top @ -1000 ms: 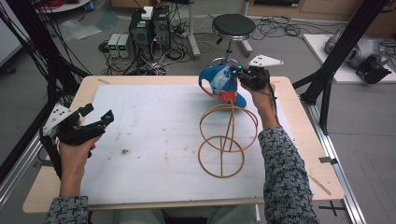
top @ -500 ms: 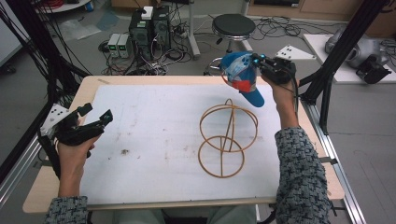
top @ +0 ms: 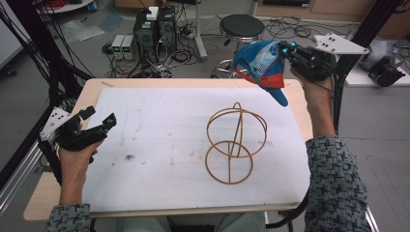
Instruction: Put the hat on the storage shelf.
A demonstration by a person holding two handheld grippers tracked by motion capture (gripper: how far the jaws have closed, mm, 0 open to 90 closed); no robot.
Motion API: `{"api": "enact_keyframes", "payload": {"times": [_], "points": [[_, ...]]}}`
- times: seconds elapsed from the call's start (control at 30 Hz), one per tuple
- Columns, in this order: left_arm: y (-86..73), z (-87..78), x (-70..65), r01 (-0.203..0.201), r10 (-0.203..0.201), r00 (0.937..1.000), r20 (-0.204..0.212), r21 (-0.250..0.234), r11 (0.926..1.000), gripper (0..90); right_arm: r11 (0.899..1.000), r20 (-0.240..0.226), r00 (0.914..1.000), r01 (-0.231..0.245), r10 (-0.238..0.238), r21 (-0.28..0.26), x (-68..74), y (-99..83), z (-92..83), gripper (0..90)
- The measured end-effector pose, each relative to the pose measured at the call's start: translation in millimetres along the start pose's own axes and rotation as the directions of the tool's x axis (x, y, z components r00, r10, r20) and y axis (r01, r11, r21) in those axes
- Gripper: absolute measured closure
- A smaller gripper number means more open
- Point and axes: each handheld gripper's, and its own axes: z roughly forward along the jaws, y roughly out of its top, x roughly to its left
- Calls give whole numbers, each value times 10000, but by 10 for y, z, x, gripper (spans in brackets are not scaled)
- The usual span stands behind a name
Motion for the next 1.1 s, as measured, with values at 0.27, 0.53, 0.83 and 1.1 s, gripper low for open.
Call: {"api": "enact_keyframes", "payload": {"times": [0.27,0.53,0.83,1.1], "points": [[14,-15,-9,-13,13,10000,32,-34,10000,146,9973,-385,9977,538,-558,-501,229,293,-316,900],[17,-9,-30,-24,24,10000,96,-43,10000,146,9945,-750,9937,779,-831,-705,444,419,-560,900],[28,-23,-39,-8,9,10000,87,-107,9999,146,9897,-1233,9832,1276,-1349,-657,712,388,-733,900],[38,-37,-38,-19,20,10000,35,-166,9999,146,9873,-1908,9702,1360,-1494,-816,945,253,-820,900]]}}
